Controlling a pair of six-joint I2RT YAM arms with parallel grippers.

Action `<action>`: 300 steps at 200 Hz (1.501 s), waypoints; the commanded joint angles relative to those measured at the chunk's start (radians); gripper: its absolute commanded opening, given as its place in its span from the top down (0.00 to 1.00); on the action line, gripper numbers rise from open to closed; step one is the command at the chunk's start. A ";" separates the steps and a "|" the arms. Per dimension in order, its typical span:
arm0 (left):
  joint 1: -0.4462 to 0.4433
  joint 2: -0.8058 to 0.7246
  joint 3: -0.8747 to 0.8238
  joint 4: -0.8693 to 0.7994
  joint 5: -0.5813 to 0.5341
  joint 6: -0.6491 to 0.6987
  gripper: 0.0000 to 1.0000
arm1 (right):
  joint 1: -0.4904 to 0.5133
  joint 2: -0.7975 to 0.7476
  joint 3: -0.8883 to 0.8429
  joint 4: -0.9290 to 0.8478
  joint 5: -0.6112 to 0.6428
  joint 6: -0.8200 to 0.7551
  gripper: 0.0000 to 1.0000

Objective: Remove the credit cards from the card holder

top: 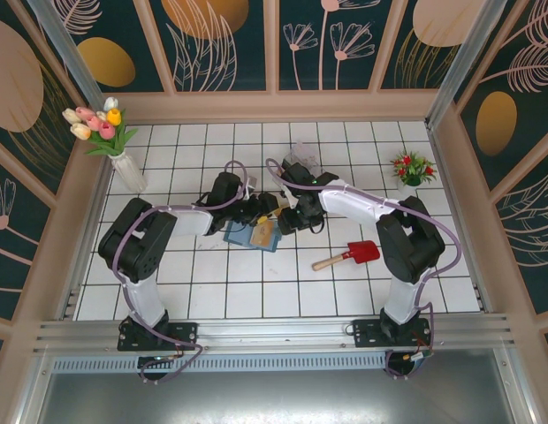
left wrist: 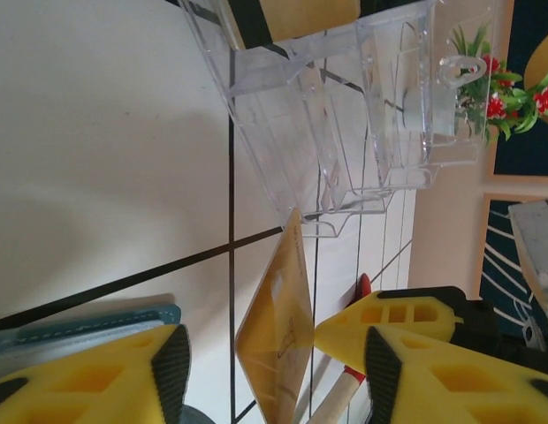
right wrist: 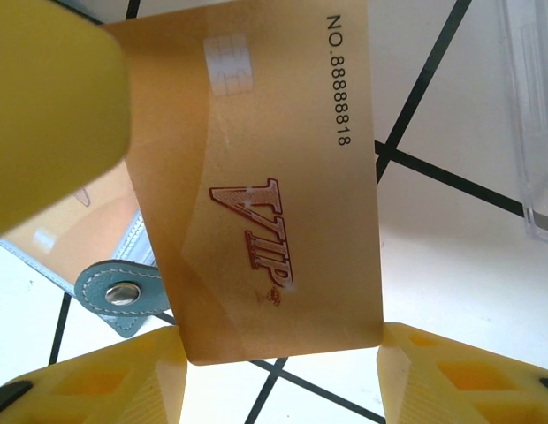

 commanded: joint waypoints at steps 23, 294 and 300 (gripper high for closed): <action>-0.006 0.027 0.018 0.106 0.056 -0.034 0.63 | -0.005 -0.037 0.001 0.015 -0.041 -0.006 0.43; 0.014 0.042 0.240 -0.512 -0.295 0.280 0.64 | -0.024 0.099 -0.024 0.252 0.032 0.361 0.42; 0.014 0.052 0.248 -0.515 -0.289 0.284 0.64 | -0.023 0.105 -0.024 0.255 0.030 0.362 0.43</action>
